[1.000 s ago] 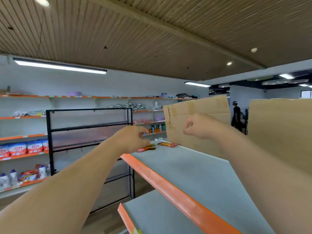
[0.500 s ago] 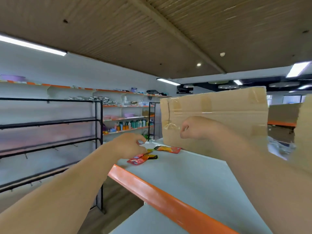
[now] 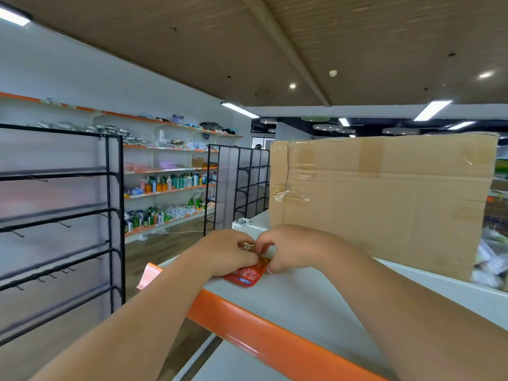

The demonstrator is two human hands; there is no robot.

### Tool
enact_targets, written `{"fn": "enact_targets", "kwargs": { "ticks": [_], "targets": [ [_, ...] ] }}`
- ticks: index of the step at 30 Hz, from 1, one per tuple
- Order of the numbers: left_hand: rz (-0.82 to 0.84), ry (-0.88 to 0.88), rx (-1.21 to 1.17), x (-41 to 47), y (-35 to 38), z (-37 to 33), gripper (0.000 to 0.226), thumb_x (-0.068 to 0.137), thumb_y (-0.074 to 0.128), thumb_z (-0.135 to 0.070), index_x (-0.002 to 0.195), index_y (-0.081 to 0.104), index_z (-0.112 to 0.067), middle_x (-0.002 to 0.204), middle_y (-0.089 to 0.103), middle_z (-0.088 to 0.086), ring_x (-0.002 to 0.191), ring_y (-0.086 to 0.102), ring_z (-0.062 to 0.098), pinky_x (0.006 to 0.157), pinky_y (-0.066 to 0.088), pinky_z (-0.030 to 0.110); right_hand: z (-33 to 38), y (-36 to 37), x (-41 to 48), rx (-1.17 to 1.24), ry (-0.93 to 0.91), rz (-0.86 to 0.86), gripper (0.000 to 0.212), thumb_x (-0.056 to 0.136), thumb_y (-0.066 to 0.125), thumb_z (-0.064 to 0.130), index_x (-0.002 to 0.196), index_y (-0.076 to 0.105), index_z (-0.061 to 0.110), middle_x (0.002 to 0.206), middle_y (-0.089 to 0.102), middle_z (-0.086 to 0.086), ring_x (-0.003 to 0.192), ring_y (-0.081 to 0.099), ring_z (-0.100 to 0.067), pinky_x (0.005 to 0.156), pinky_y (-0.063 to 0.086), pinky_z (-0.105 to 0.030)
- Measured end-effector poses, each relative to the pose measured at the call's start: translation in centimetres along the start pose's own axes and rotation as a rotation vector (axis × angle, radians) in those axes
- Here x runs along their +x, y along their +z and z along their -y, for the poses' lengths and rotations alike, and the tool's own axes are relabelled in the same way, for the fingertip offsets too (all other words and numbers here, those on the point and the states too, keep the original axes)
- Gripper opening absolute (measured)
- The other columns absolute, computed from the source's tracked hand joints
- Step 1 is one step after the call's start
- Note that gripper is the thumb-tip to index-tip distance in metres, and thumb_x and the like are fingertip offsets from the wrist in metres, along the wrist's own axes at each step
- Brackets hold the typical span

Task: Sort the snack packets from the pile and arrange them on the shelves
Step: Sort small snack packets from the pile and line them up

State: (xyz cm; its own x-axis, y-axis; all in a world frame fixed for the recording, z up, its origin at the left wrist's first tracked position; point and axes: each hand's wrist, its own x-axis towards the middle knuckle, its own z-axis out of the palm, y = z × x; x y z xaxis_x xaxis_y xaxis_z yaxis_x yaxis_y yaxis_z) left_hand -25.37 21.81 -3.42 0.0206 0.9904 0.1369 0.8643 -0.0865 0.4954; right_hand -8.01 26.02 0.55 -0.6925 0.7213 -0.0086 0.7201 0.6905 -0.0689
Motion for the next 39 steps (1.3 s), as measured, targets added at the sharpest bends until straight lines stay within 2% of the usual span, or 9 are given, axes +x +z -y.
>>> {"fn": "enact_targets", "kwargs": {
  "ticks": [3,6,14,20,25,28,35,37,39],
  "targets": [
    [0.058,0.022,-0.082,-0.2,-0.1,0.5,0.024,0.071,0.063,-0.049,0.095,0.067,-0.05,0.095,0.07,-0.012,0.088,0.066,0.009,0.074,0.054,0.033,-0.5,1.2,0.2,0.074,-0.008,-0.041,0.039,0.082,0.074,0.026,0.118,0.063,0.032,0.109,0.061,0.013,0.079,0.052,-0.005,0.064,0.04,-0.023],
    [0.09,0.036,-0.115,-0.6,-0.3,0.6,0.042,0.068,0.059,-0.045,0.109,0.067,-0.049,0.1,0.072,-0.011,0.089,0.067,0.009,0.078,0.057,0.034,-0.8,2.0,0.4,0.127,-0.012,-0.076,0.034,0.082,0.072,0.022,0.112,0.061,0.033,0.114,0.064,0.012,0.073,0.05,0.001,0.064,0.04,-0.022],
    [0.091,0.058,-0.181,-1.0,-0.8,0.7,0.059,0.071,0.06,-0.034,0.126,0.06,-0.056,0.102,0.067,-0.018,0.085,0.066,0.005,0.071,0.053,0.026,-1.9,1.5,0.2,0.134,-0.001,-0.197,0.025,0.085,0.061,0.006,0.089,0.067,0.03,0.08,0.062,0.011,0.073,0.057,-0.012,0.068,0.048,-0.028],
    [0.007,0.072,-0.126,-0.5,-0.1,1.0,0.049,0.085,0.07,-0.032,0.131,0.059,-0.047,0.124,0.059,-0.02,0.107,0.06,0.006,0.094,0.052,0.032,-5.3,0.1,-1.2,0.238,0.133,-0.291,0.025,0.087,0.062,0.0,0.077,0.063,0.024,0.075,0.063,0.002,0.059,0.054,-0.006,0.053,0.039,-0.018],
    [-0.275,0.031,-0.322,-0.2,0.0,1.2,0.029,0.098,0.052,-0.014,0.098,0.073,-0.034,0.098,0.068,-0.006,0.069,0.059,0.017,0.052,0.047,0.025,-7.5,-0.7,-1.7,0.606,0.373,-0.271,0.02,0.09,0.051,-0.001,0.078,0.06,0.012,0.071,0.059,-0.007,0.055,0.059,-0.014,0.057,0.049,-0.026],
    [-0.341,-0.015,-0.334,0.0,0.0,1.3,0.035,0.1,0.044,-0.011,0.105,0.071,-0.033,0.088,0.067,0.002,0.054,0.05,0.017,0.043,0.039,0.021,-8.0,-1.0,-2.6,0.754,0.513,-0.107,0.018,0.089,0.048,-0.002,0.079,0.059,0.008,0.064,0.055,-0.009,0.052,0.056,-0.022,0.061,0.05,-0.029],
    [-0.195,-0.169,0.037,0.1,-0.1,1.5,0.044,0.094,0.055,-0.033,0.137,0.056,-0.041,0.135,0.057,-0.007,0.09,0.066,0.012,0.072,0.052,0.026,-7.9,-0.6,-3.2,0.1,0.55,0.16,0.021,0.085,0.052,0.017,0.093,0.066,0.003,0.071,0.061,-0.01,0.06,0.052,-0.025,0.06,0.047,-0.028],
    [-0.101,-0.139,0.203,0.3,0.3,1.4,0.041,0.093,0.051,-0.043,0.132,0.06,-0.04,0.132,0.061,-0.006,0.11,0.061,0.02,0.093,0.051,0.035,-7.4,-0.6,-3.0,0.071,0.473,0.105,0.017,0.081,0.063,0.029,0.089,0.065,0.014,0.078,0.066,-0.012,0.066,0.058,-0.026,0.062,0.05,-0.032],
    [-0.06,-0.099,0.287,0.2,0.5,1.1,0.034,0.092,0.046,-0.041,0.119,0.066,-0.039,0.112,0.066,-0.006,0.106,0.059,0.023,0.092,0.05,0.042,-7.0,-0.5,-2.6,0.079,0.402,0.077,0.022,0.072,0.073,0.043,0.086,0.064,0.029,0.093,0.073,-0.008,0.079,0.069,-0.027,0.068,0.057,-0.036]
  ]
}}
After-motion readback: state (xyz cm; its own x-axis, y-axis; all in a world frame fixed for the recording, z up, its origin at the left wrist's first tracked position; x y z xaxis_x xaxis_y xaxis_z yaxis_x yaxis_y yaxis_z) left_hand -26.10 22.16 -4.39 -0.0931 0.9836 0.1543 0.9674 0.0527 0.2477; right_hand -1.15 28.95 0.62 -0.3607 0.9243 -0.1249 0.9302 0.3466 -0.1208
